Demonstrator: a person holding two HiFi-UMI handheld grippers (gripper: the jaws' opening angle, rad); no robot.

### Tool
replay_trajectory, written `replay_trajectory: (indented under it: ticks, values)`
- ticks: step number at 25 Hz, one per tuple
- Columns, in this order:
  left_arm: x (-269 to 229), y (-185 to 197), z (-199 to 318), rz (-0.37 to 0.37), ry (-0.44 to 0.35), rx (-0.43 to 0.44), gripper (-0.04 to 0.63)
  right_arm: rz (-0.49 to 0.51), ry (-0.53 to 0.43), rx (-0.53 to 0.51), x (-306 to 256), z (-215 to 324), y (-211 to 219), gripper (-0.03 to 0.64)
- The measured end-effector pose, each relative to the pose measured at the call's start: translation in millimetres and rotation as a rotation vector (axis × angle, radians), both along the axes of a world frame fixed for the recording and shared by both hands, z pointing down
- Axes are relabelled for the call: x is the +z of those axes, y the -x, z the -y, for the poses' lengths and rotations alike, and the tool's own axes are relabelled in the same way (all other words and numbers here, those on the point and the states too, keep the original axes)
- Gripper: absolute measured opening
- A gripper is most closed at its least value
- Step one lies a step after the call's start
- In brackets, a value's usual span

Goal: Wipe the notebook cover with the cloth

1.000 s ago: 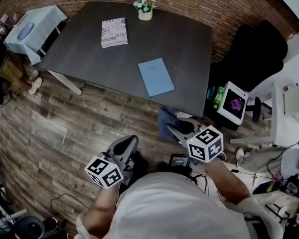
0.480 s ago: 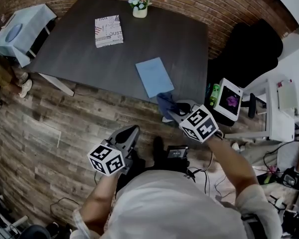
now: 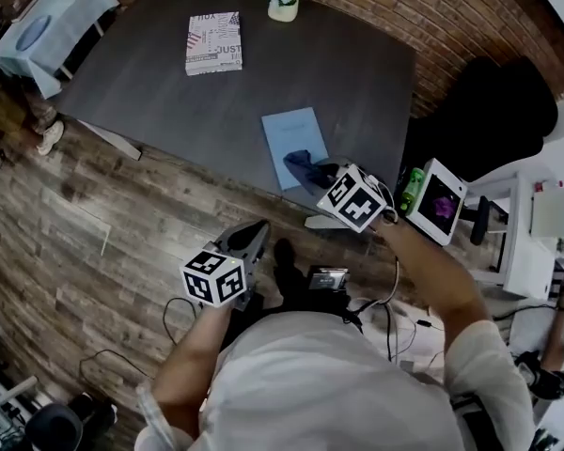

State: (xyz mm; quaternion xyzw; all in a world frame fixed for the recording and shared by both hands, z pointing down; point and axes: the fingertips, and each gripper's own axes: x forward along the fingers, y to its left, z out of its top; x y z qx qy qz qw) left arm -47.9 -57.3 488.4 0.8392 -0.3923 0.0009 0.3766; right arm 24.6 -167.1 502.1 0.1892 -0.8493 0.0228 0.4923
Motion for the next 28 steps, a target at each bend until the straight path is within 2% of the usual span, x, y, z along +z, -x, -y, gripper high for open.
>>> replay_trajectory:
  ticks: [16, 28]
  values:
    - [102.2, -34.3, 74.0, 0.112, 0.232, -0.043, 0.009, -0.288, -0.118, -0.323, 62.9, 105.7, 24.2, 0.089]
    - [141.3, -41.8, 88.2, 0.158, 0.326, -0.023, 0.009, -0.460, -0.294, -0.473, 84.1, 152.1, 50.6, 0.089]
